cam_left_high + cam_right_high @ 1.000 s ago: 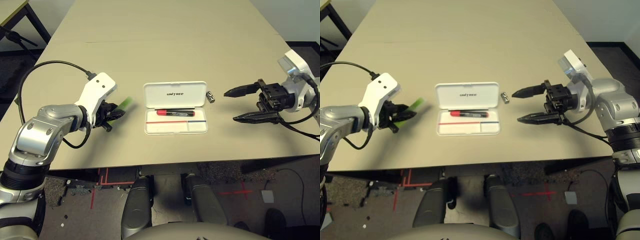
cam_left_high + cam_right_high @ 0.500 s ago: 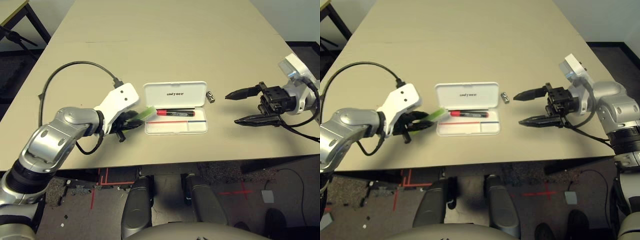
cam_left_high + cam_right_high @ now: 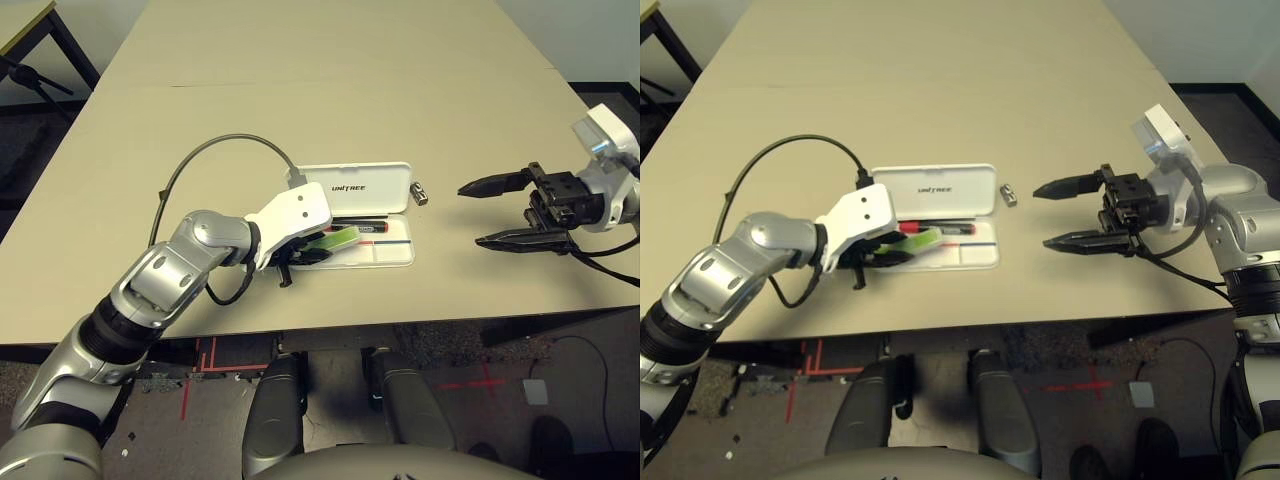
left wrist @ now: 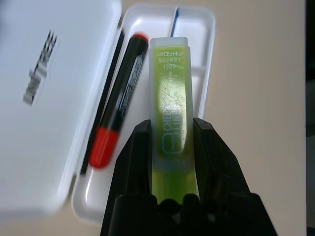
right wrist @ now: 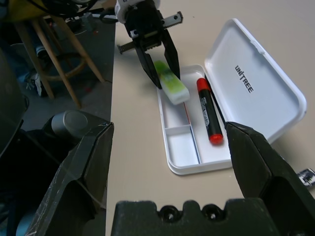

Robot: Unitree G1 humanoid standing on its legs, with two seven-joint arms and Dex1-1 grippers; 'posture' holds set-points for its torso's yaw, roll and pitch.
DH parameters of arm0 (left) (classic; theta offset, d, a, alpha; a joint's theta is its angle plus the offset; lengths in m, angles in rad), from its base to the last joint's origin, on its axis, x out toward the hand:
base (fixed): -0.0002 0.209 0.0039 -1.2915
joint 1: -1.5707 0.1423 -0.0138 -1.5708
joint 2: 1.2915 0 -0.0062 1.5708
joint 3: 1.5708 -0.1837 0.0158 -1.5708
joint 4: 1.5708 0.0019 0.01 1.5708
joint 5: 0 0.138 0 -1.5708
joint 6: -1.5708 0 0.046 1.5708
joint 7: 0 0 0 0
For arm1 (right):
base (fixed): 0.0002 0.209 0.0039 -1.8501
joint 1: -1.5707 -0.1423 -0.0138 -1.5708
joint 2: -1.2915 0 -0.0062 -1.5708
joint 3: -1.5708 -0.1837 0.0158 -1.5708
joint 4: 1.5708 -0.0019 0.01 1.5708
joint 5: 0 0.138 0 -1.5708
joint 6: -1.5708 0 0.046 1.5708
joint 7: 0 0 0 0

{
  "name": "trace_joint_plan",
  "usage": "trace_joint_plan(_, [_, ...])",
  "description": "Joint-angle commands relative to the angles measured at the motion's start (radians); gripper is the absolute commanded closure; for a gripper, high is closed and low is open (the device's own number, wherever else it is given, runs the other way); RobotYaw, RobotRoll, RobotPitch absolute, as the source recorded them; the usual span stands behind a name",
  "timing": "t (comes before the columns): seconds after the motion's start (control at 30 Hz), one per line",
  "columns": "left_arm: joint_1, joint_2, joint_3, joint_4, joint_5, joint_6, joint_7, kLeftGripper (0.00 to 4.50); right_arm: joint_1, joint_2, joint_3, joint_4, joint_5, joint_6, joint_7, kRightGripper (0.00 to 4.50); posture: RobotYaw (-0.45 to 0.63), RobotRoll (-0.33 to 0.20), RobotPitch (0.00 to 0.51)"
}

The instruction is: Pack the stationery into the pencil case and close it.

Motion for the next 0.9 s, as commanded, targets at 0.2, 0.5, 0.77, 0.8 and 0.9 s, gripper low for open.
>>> trace_joint_plan(0.2, [-0.016, 0.004, -0.057, 0.092, 0.084, -0.178, -0.12, 3.42, 0.021, 0.017, -0.073, -0.032, -0.038, 0.03, -0.009, 0.0, -0.07, 0.0, 0.166])
trace_joint_plan(0.5, [-0.017, -0.002, -0.064, 0.156, 0.15, -0.256, -0.186, 3.42, 0.023, 0.023, -0.095, -0.048, -0.129, 0.069, -0.142, 0.0, -0.07, 0.0, 0.17])
trace_joint_plan(0.77, [-0.02, -0.007, -0.056, 0.18, 0.182, -0.289, -0.22, 1.25, 0.003, 0.028, -0.097, -0.076, -0.198, 0.209, -0.295, 0.0, -0.07, 0.0, 0.173])
trace_joint_plan(0.8, [-0.018, -0.005, -0.054, 0.181, 0.183, -0.293, -0.225, 0.86, -0.003, 0.032, -0.096, -0.077, -0.203, 0.229, -0.316, 0.0, -0.07, 0.0, 0.173])
trace_joint_plan(0.9, [-0.013, 0.002, -0.041, 0.179, 0.184, -0.296, -0.235, 0.02, -0.025, 0.045, -0.079, -0.083, -0.262, 0.279, -0.427, 0.0, -0.06, 0.0, 0.174])
